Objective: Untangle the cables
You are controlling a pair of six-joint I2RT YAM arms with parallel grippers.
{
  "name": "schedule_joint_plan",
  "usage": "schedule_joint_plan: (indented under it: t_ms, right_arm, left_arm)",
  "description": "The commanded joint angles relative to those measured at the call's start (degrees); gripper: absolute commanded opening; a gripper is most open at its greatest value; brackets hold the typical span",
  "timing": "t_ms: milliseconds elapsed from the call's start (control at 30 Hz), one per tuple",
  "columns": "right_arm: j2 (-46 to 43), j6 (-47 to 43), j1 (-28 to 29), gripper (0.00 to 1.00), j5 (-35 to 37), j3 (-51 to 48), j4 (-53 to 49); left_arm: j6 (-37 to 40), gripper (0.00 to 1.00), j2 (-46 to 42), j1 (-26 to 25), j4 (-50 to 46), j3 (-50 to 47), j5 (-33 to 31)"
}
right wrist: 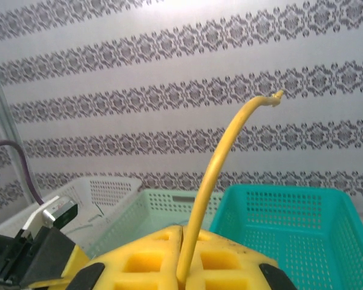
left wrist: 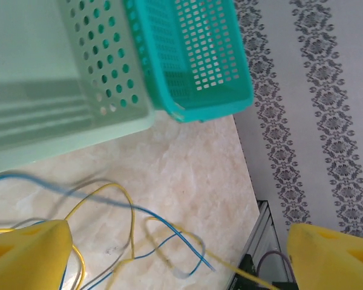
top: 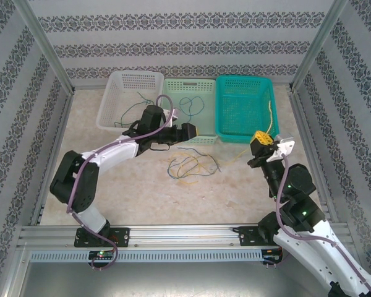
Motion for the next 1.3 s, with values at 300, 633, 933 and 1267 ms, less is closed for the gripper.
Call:
schedule_joint_plan:
  t_ms: [300,633,933,1267]
  right_arm:
    - [2.9,1.2,-1.1,0.0,1.1,8.8,-2.4]
    - [12.2,4.9,-2.3,0.0,-5.2,21.8,-10.6]
    - [15.0,7.4,-3.7,0.0,-2.7,25.8,-13.8]
    - [13.4,14.4,-5.3,0.0,-5.4,25.4,-11.4]
  left_arm:
    - [15.3,0.95,-4.1,0.3,-10.5,-4.0,-1.9]
    - [19.0,0.92,0.5,-3.8,-12.5,1.3,-0.8]
    - [22.6,0.87,2.6,-7.3,-16.4,2.7,-4.1]
    - [20.7,0.86,5.3,-8.3,-10.5,4.5,-2.9]
